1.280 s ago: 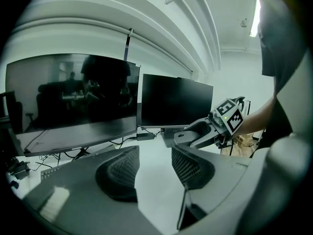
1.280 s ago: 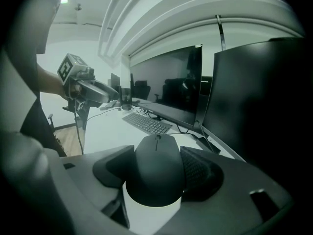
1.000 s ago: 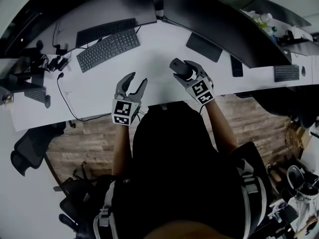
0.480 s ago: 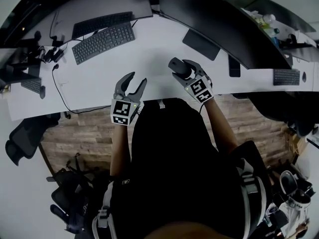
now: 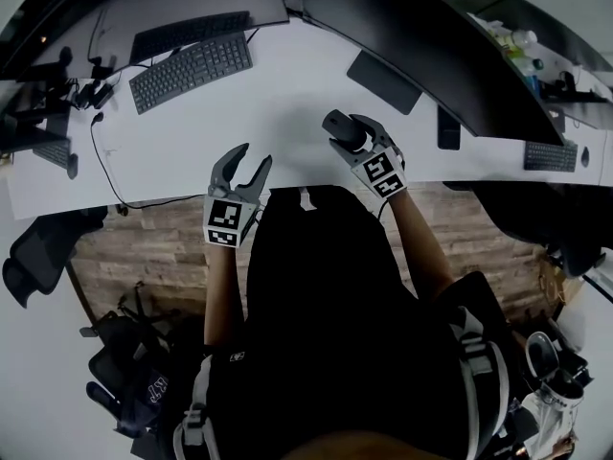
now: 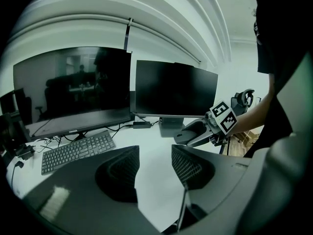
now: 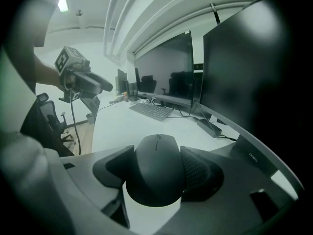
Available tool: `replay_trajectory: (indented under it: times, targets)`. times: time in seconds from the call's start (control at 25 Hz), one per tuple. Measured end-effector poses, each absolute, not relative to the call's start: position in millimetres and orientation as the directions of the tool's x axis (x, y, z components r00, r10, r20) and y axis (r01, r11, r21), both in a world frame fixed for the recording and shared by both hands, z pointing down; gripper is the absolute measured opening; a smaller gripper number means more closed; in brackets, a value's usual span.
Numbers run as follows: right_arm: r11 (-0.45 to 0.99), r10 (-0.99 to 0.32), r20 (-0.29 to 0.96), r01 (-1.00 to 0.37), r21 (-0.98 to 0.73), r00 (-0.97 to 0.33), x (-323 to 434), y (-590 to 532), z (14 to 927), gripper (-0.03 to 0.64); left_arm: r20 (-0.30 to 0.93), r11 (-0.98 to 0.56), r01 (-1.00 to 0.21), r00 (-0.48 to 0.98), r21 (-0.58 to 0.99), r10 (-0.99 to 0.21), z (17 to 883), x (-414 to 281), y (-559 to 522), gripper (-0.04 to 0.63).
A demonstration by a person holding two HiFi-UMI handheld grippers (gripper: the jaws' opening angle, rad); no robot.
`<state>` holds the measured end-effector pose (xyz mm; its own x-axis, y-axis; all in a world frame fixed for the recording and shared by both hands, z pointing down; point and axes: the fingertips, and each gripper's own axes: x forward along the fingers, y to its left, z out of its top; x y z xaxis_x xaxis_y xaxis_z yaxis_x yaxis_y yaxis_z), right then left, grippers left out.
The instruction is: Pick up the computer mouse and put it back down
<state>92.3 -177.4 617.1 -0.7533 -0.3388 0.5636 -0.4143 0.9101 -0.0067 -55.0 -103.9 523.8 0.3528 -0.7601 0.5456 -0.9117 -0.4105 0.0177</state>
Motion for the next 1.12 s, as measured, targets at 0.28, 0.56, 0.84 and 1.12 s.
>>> replay_trajectory:
  times: [0.28,0.56,0.84,1.12]
  targets:
    - [0.919,-0.304,0.585,-0.394,-0.029,-0.752,92,-178,638,0.296,0.582,-0.405,-0.914,0.345,0.029,-0.736,537,-50,-96,0.206]
    - [0.913,-0.282,0.601,-0.402,-0.071,-0.747,94,-179,664,0.296,0.618,-0.403,-0.914,0.347,0.052,-0.706,549,-44,-87,0.206]
    - [0.915,-0.258,0.62,-0.394,-0.09,-0.74,91,-174,683,0.296,0.633,-0.382,-0.922,0.331,0.06,-0.699,555,-46,-85,0.206]
    - [0.918,-0.217,0.647,-0.379,-0.12,-0.731,93,-169,708,0.296,0.65,-0.412,-0.91,0.344,0.052,-0.677,561,-33,-87,0.206]
